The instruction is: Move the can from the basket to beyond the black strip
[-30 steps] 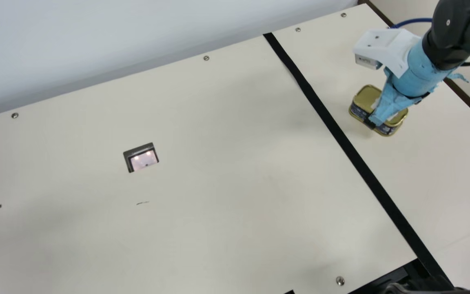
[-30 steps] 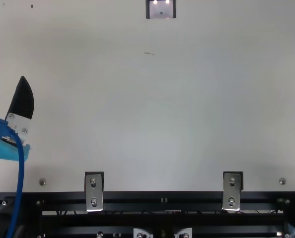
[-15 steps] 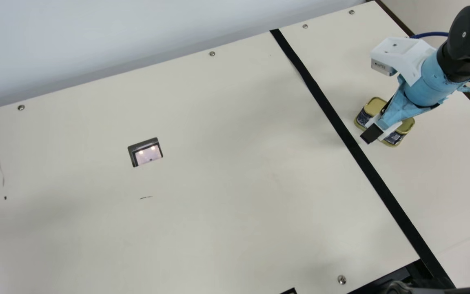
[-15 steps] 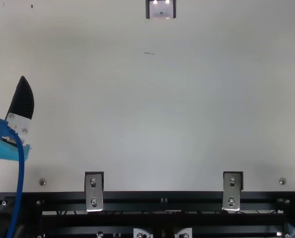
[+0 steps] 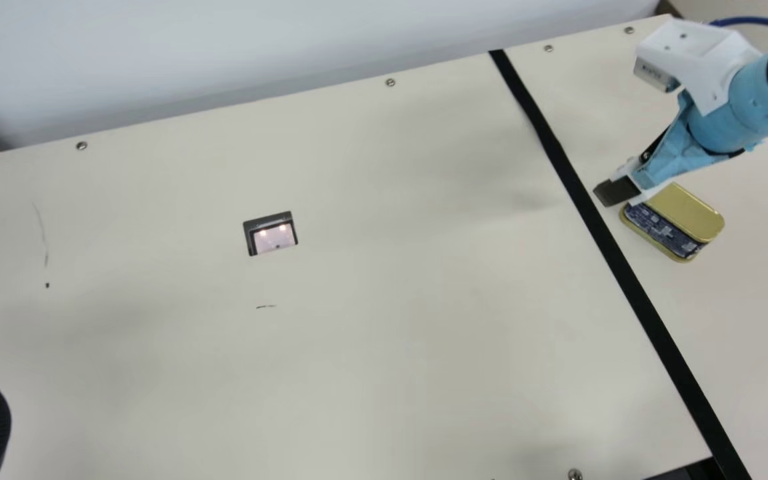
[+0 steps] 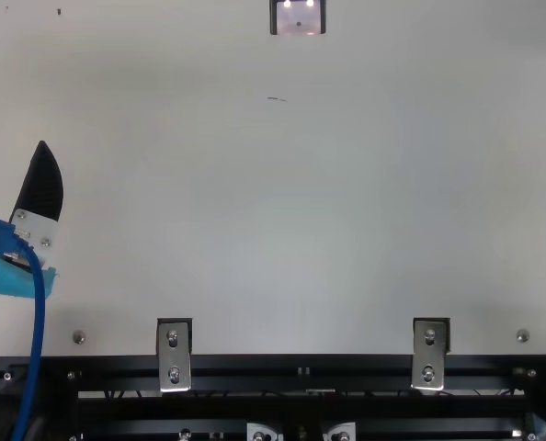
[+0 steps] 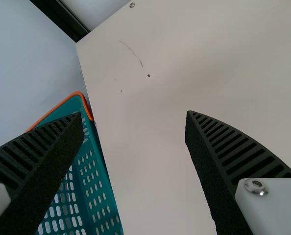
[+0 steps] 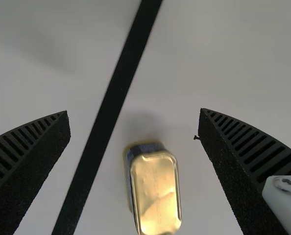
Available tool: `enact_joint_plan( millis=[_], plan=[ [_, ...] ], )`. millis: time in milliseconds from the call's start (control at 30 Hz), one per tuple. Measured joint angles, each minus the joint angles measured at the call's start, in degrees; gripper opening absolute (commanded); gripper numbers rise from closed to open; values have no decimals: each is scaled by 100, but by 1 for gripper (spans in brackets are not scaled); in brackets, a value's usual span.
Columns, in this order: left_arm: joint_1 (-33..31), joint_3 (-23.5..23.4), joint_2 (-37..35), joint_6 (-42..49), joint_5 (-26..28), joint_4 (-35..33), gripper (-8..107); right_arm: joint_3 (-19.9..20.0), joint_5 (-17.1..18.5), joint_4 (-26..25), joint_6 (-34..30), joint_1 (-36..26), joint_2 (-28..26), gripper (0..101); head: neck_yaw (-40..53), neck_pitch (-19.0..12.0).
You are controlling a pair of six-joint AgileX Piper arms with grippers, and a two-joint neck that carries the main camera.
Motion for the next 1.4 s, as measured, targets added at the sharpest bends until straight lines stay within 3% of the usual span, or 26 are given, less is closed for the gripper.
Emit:
enact_joint_plan(
  millis=[533,833,1067,1233,1400],
  plan=[
    [0,0,0,0,0,0,90,-784,-135,1172,-555,1248,320,101,1730,381],
    [0,0,0,0,0,0,90,-1072,-265,1379,-581,1759,557,101,1994,968],
    [0,0,0,0,0,0,90,-1154,-546,1434,-576,2072,615,101,2023,938],
    [0,0,0,0,0,0,90,-1046,-900,1007,-308,2377,609,101,2023,938],
    [0,0,0,0,0,0,90,-811,-1151,-234,379,2843,564,101,2023,938]
  ],
)
